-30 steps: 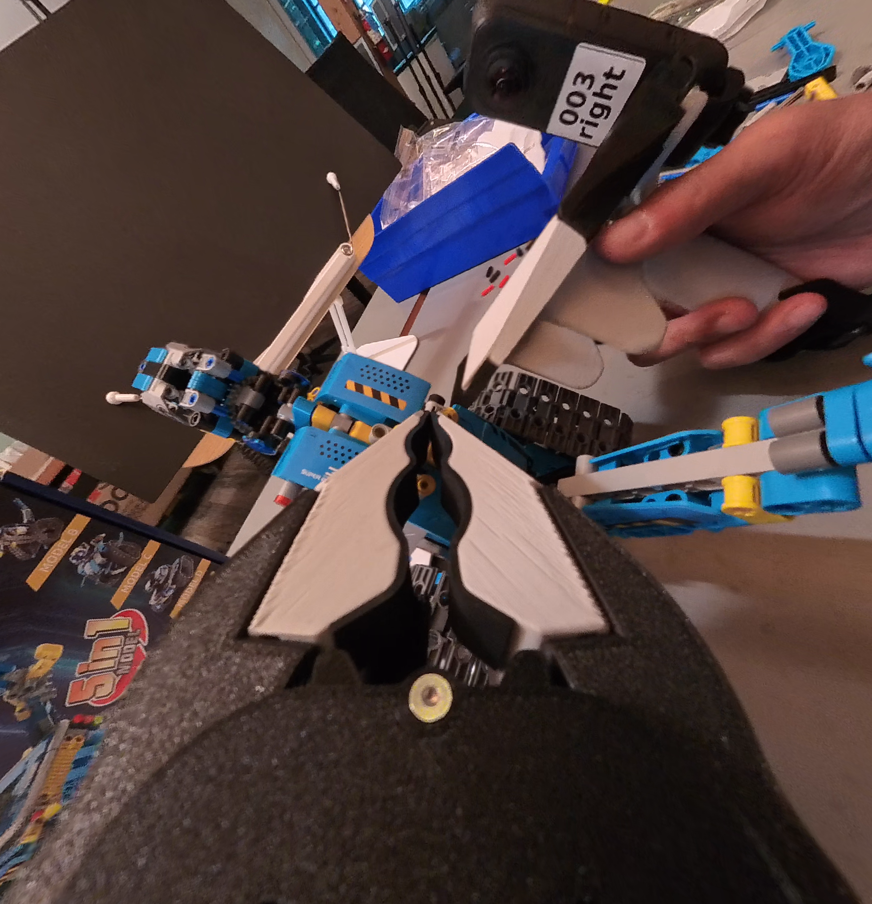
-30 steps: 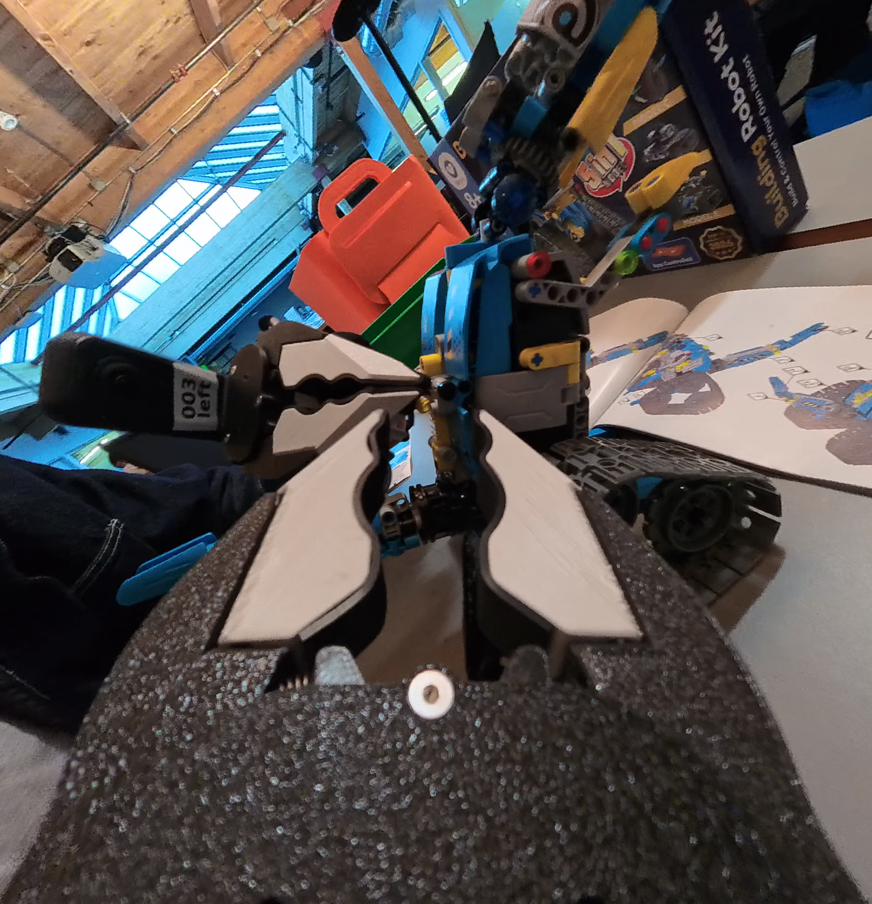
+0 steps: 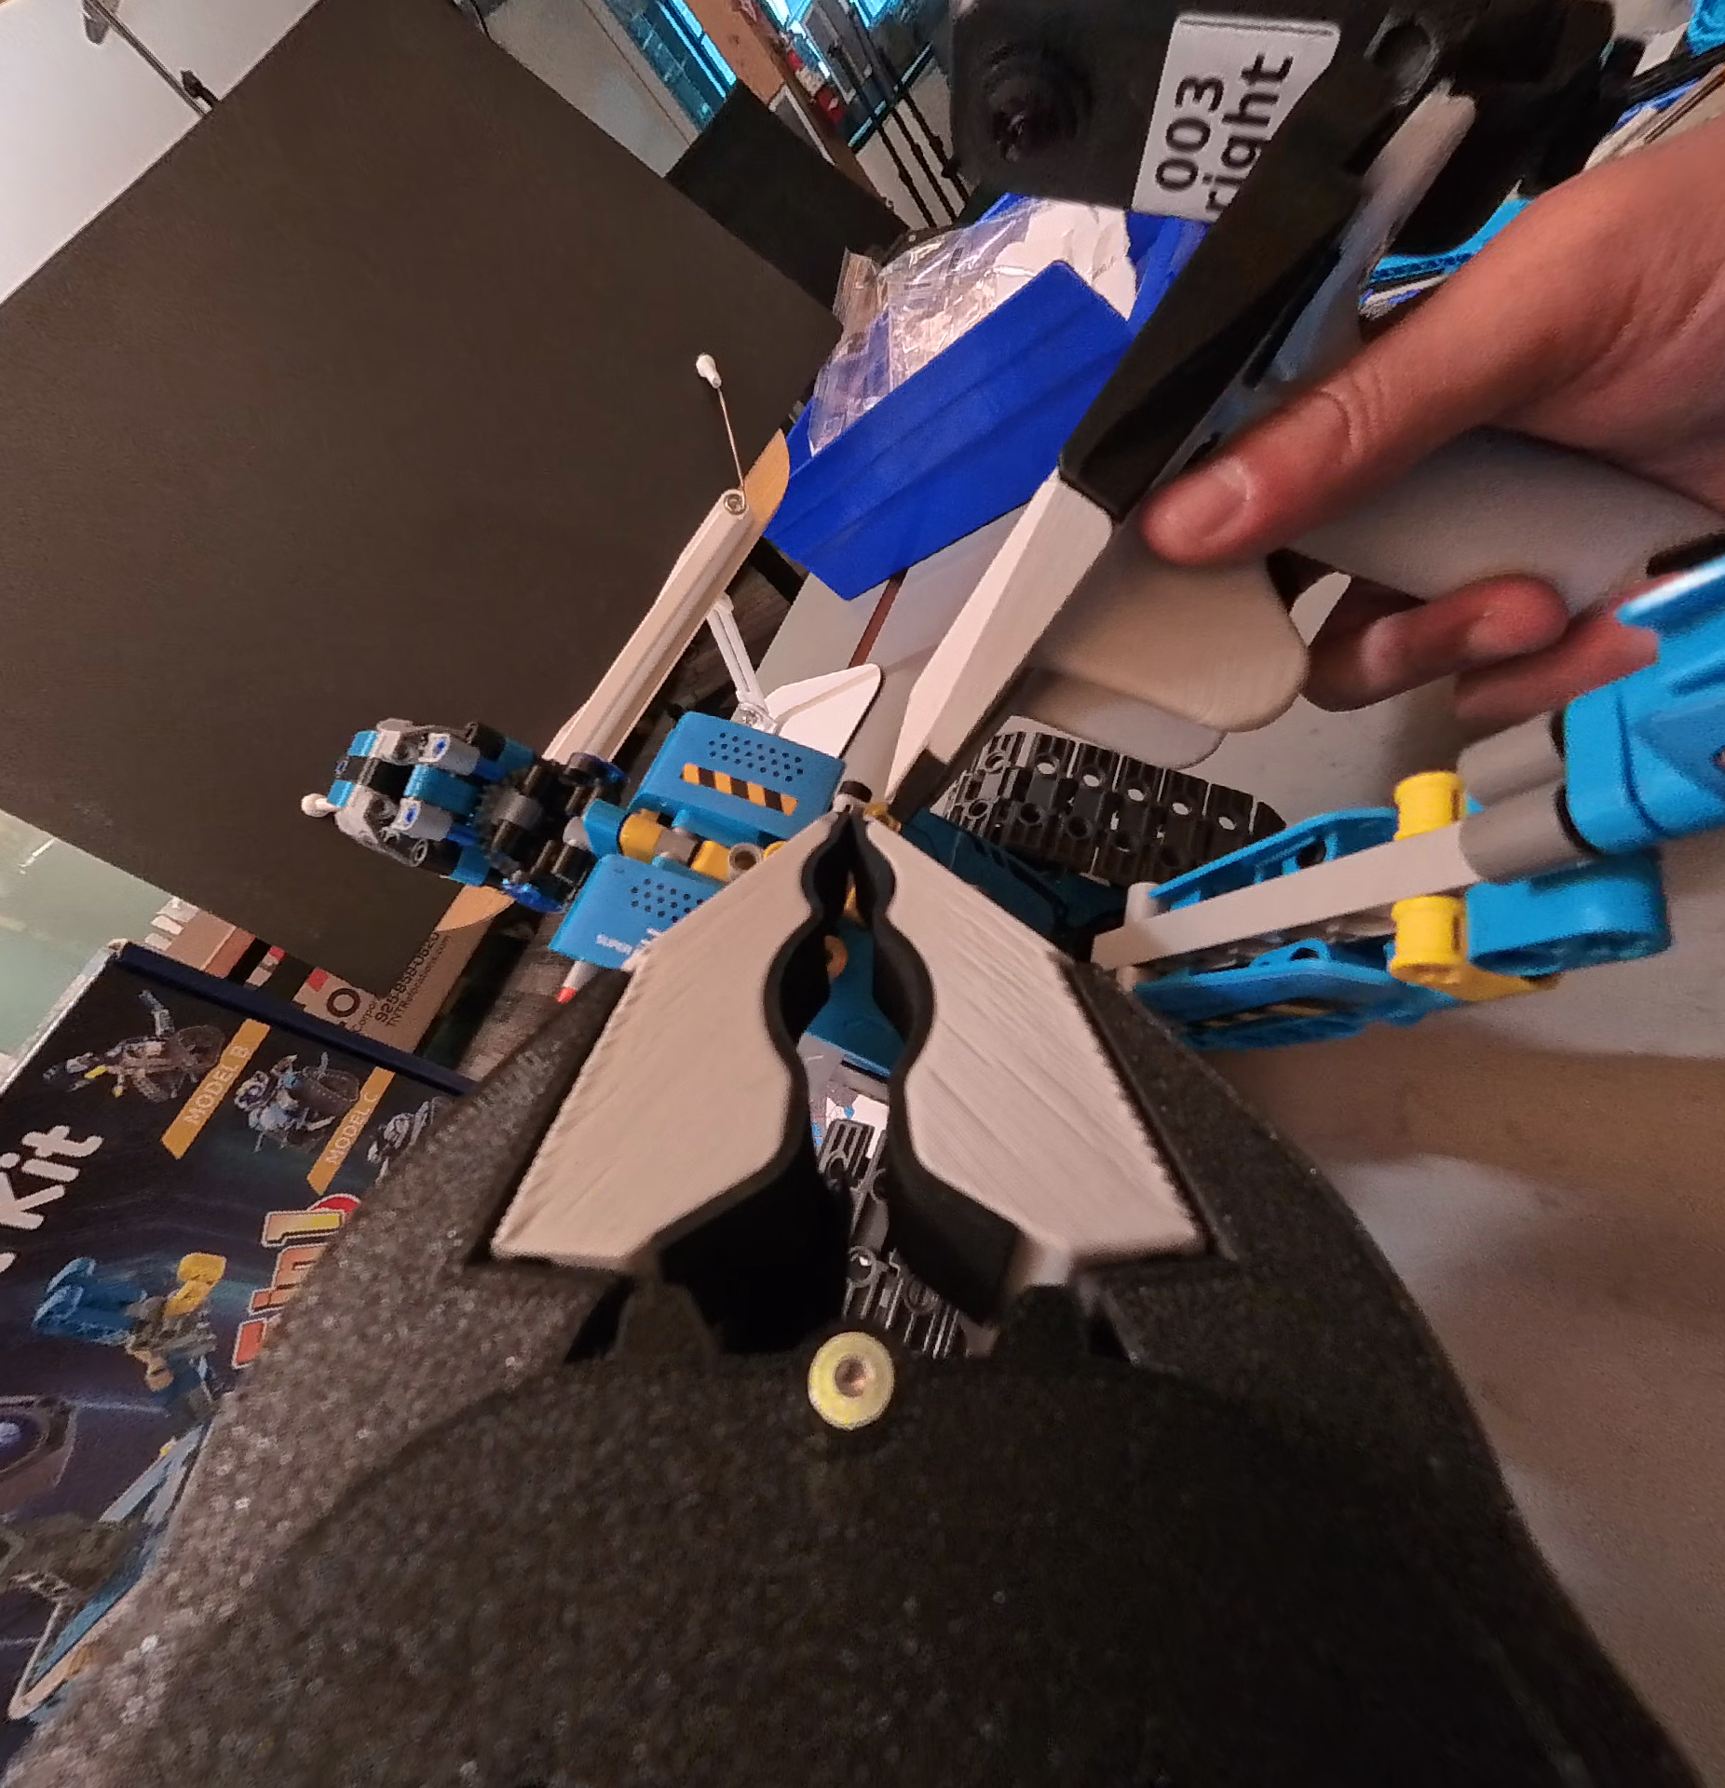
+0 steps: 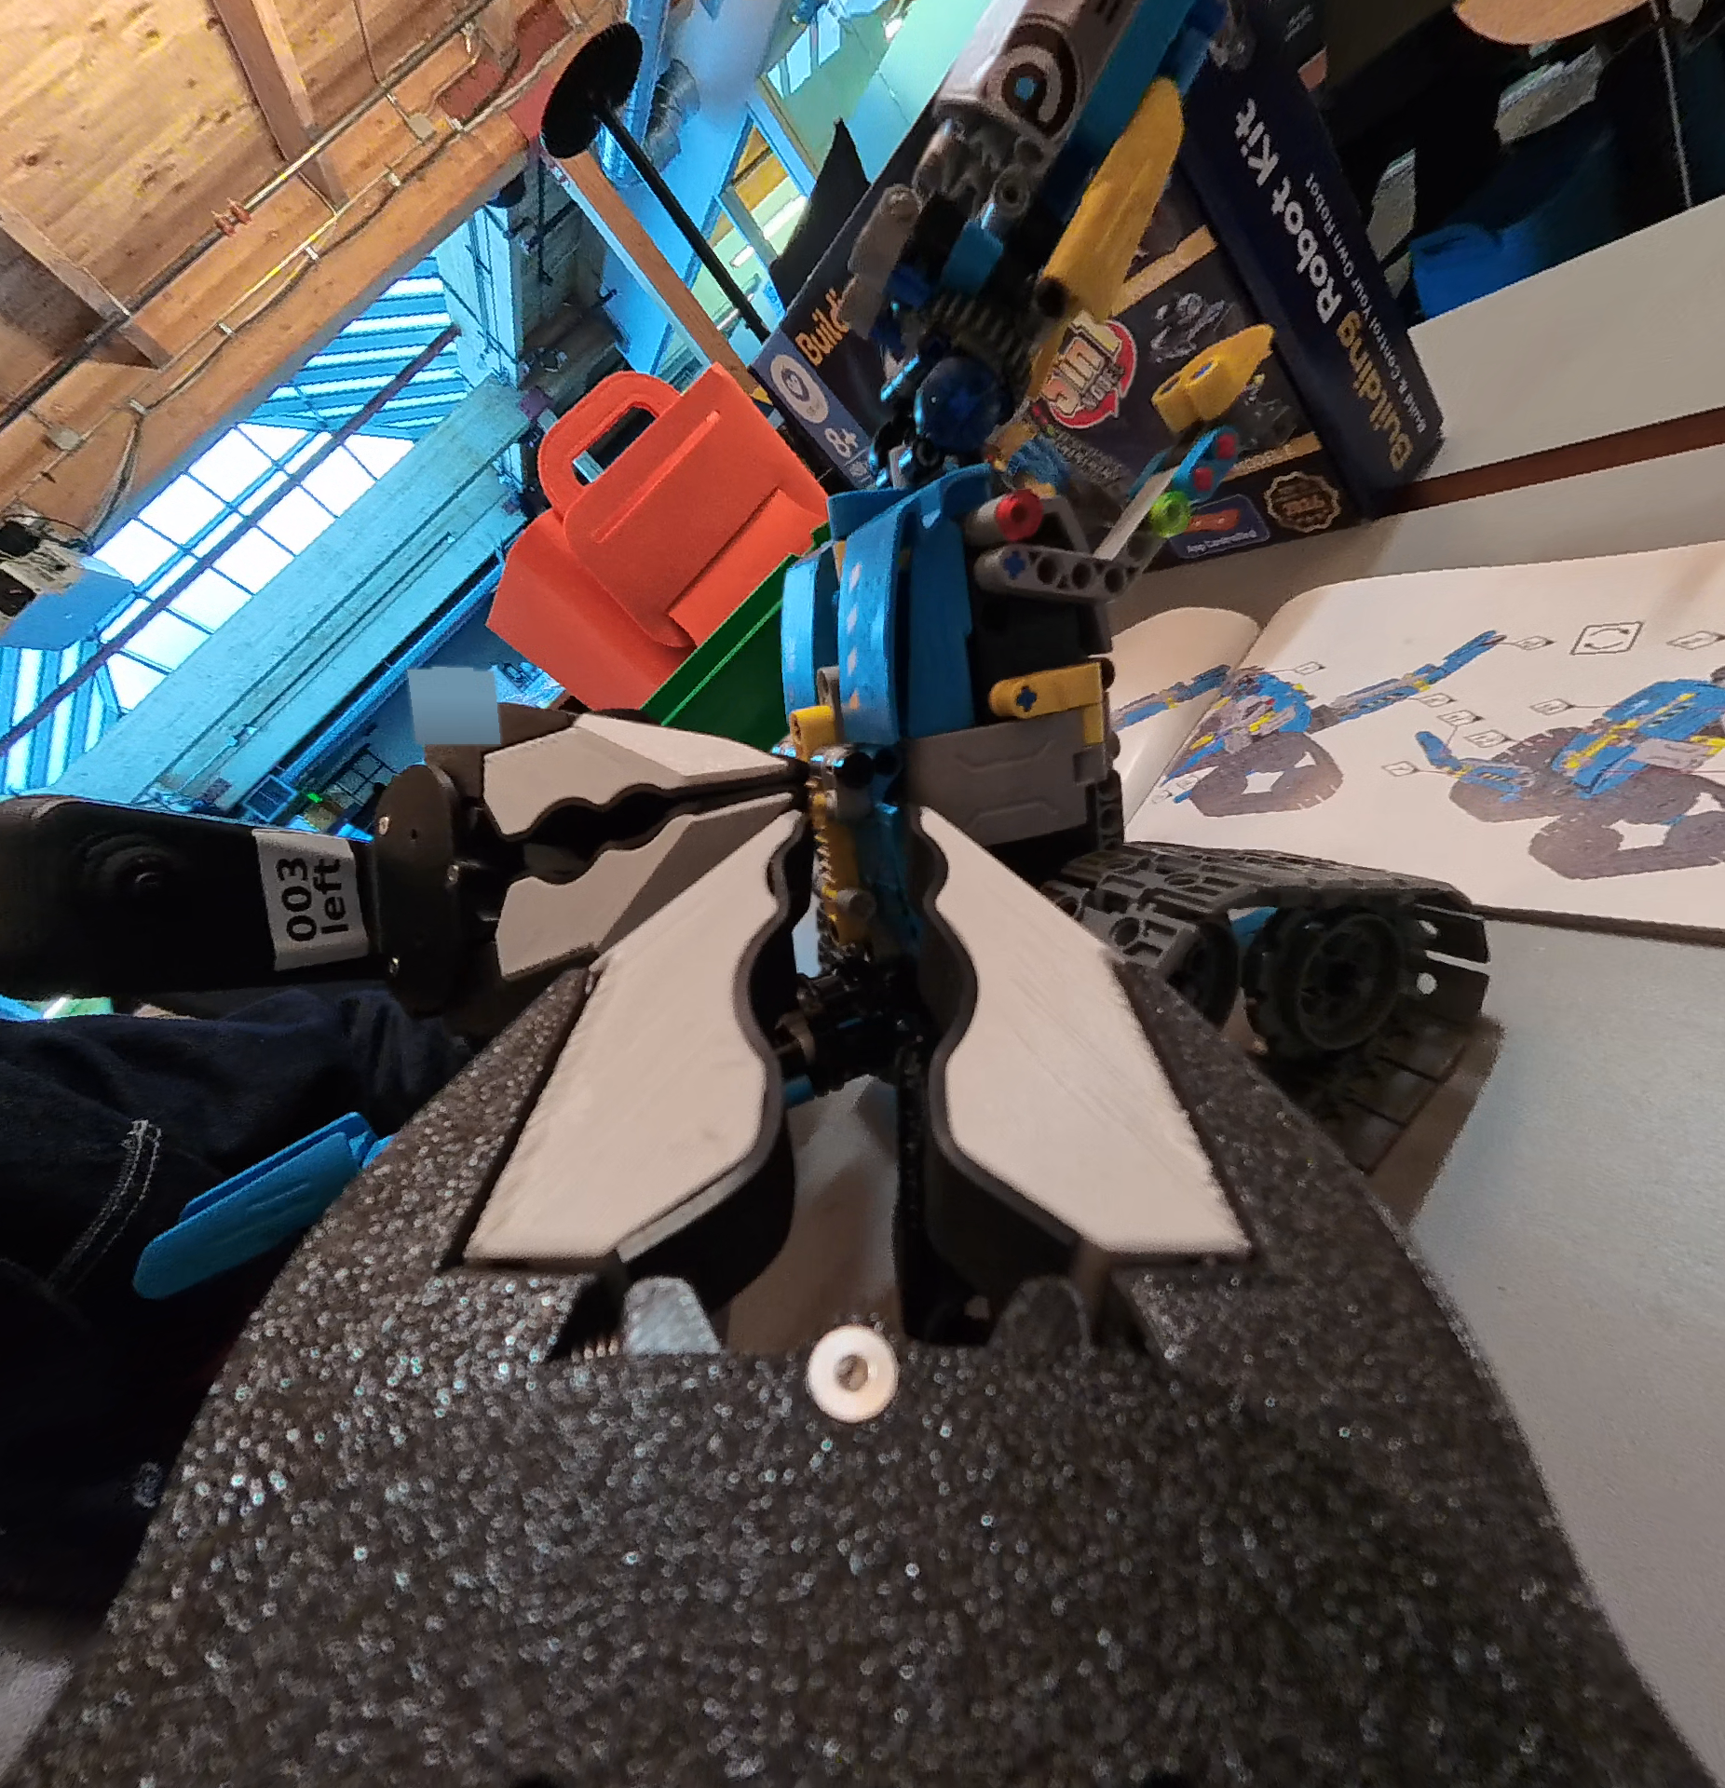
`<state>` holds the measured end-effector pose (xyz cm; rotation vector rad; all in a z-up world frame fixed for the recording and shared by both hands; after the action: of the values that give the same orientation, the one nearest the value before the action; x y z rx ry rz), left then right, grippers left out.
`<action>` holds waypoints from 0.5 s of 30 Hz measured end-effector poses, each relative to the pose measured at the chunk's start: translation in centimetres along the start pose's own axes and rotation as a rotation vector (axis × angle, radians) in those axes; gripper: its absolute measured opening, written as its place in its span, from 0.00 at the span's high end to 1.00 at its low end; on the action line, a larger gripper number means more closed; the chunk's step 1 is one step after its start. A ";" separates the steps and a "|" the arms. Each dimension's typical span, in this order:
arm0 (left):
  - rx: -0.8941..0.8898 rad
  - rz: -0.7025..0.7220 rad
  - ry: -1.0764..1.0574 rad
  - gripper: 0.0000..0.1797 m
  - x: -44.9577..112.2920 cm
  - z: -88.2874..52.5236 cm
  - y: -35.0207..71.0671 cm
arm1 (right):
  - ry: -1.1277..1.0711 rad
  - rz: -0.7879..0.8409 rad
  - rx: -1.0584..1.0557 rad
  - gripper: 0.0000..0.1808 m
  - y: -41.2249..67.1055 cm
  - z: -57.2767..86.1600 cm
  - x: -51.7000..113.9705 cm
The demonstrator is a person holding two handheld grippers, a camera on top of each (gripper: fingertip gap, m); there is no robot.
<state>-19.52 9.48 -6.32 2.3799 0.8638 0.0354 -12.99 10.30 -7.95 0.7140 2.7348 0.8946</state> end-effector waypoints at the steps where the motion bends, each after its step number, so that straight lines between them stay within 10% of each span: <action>1: -0.001 0.000 0.001 1.00 0.0 0.0 0.0 | 0.003 -0.002 0.003 0.90 0.0 0.0 0.0; 15: -0.229 0.135 0.018 0.92 -1.7 -3.3 0.1 | 0.026 -0.014 0.033 0.91 0.2 0.1 0.2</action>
<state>-21.51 10.17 -3.24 2.2205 0.6668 0.1991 -12.99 10.60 -7.92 0.6935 2.7801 0.8636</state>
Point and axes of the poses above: each gripper's, where its closed fingertips meet, x out along the fingers, y out of its top, z = x × y across the jaws, the point moved 4 cm from there along -x, back along the fingers, and after that the axes turned 14 degrees about x, right-handed, at the moved point
